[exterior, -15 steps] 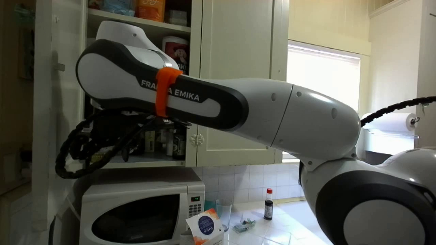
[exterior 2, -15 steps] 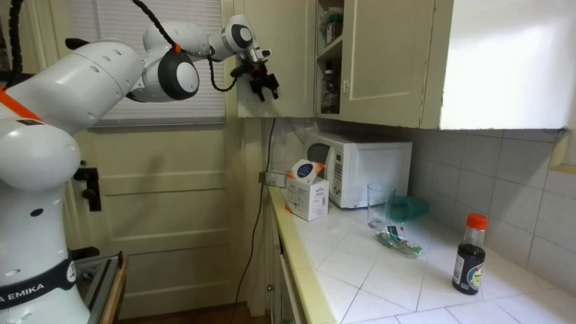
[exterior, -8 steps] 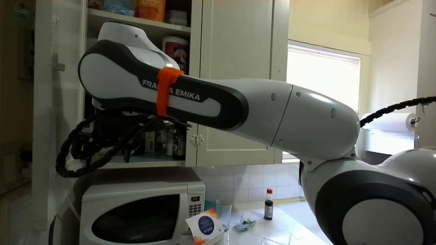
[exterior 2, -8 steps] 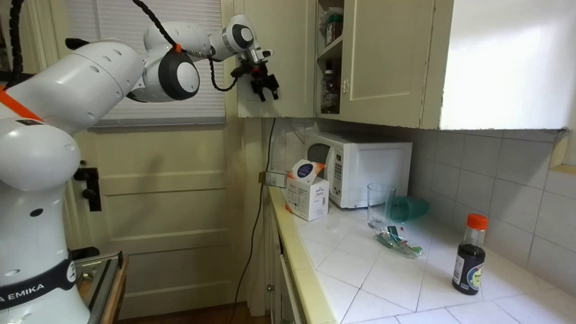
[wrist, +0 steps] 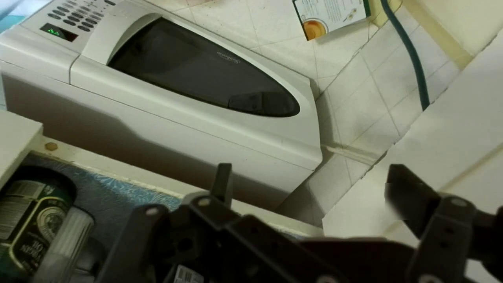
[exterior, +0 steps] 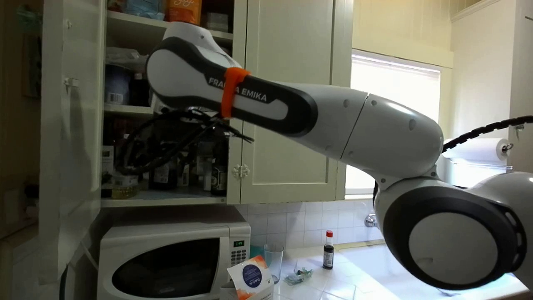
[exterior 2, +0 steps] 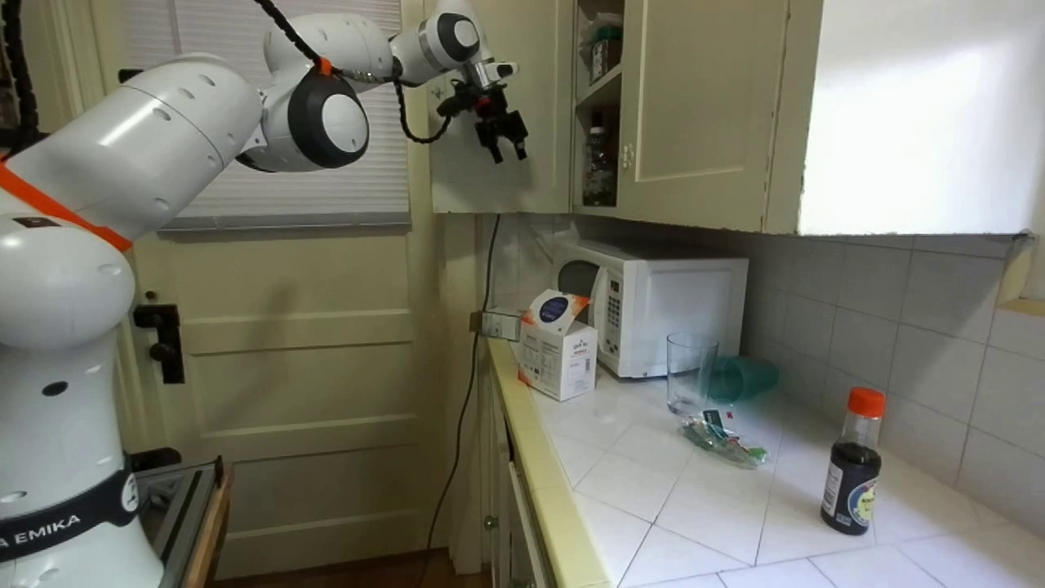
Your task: Remove the box from the top cabinet
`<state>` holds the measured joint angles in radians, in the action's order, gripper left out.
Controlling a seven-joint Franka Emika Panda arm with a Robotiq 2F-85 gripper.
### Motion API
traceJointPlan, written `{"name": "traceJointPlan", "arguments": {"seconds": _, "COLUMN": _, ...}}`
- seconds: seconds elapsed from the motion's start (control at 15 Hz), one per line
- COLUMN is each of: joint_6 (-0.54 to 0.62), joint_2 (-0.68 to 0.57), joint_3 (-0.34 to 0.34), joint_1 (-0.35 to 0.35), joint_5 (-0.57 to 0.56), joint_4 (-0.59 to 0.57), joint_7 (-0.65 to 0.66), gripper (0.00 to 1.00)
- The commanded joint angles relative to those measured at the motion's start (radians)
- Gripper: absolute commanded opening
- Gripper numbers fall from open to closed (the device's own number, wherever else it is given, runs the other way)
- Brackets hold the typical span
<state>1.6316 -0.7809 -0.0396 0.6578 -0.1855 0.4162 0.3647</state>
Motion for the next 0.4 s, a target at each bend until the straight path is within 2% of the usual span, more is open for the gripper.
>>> {"name": "traceJointPlan", "arguments": {"seconds": 0.0, "joint_6": -0.123, "joint_2": 0.076, "joint_3": 0.064, "joint_1": -0.069, "joint_5": 0.088, "joint_4": 0.025, "joint_7": -0.054, "gripper": 1.0}}
{"name": "traceJointPlan", "arguments": {"seconds": 0.2, "joint_6": -0.197, "joint_2": 0.115, "joint_3": 0.075, "joint_1": -0.096, "joint_5": 0.092, "joint_4": 0.025, "joint_7": -0.057, "gripper": 1.0}}
{"name": "traceJointPlan", "arguments": {"seconds": 0.27, "joint_6": -0.147, "joint_2": 0.09, "joint_3": 0.064, "joint_1": -0.083, "joint_5": 0.064, "joint_4": 0.015, "joint_7": -0.045, "gripper": 1.0}}
{"name": "traceJointPlan", "arguments": {"seconds": 0.33, "joint_6": -0.161, "joint_2": 0.101, "joint_3": 0.067, "joint_1": -0.089, "joint_5": 0.065, "joint_4": 0.015, "joint_7": -0.047, "gripper": 1.0}}
